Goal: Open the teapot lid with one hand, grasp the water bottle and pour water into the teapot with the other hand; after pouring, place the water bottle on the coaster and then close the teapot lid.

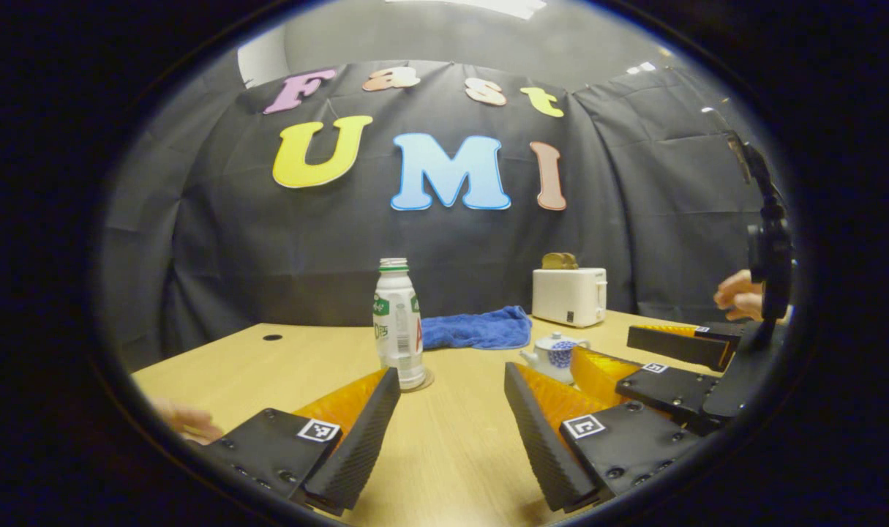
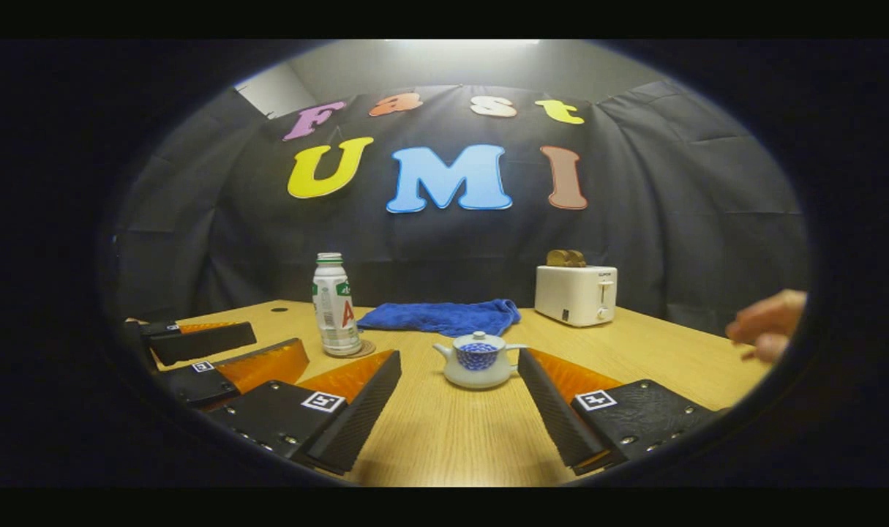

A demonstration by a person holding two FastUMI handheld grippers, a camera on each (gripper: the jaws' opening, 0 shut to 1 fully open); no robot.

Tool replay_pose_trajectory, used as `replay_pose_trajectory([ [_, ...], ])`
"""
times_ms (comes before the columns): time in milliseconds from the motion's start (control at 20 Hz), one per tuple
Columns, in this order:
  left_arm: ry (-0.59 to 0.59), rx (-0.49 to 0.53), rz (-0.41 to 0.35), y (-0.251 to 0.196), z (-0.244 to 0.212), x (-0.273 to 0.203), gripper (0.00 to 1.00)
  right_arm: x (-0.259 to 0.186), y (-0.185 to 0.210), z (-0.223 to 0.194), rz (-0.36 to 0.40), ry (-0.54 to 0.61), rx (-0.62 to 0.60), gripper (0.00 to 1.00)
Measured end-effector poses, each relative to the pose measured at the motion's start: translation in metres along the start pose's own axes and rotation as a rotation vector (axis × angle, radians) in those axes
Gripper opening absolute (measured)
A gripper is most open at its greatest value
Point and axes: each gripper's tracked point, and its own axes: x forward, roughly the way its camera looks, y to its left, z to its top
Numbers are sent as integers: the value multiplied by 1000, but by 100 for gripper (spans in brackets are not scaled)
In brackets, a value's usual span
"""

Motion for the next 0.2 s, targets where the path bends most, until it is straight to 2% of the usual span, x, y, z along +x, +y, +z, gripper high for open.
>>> replay_pose_trajectory([
  [50, -1, 0, -3, 0, 0, 1, 100, 0, -1, -1, -1, 0, -1, 98],
  [100, -2, 0, -4, 0, 0, 2, 95, 0, -1, -1, -1, -1, 0, 98],
  [150, -2, 0, -4, 0, 0, 1, 100, 1, -1, -1, -2, 0, 0, 98],
  [200, -3, 1, -4, 0, 1, 1, 100, 1, -1, -1, -4, 0, 0, 98],
])
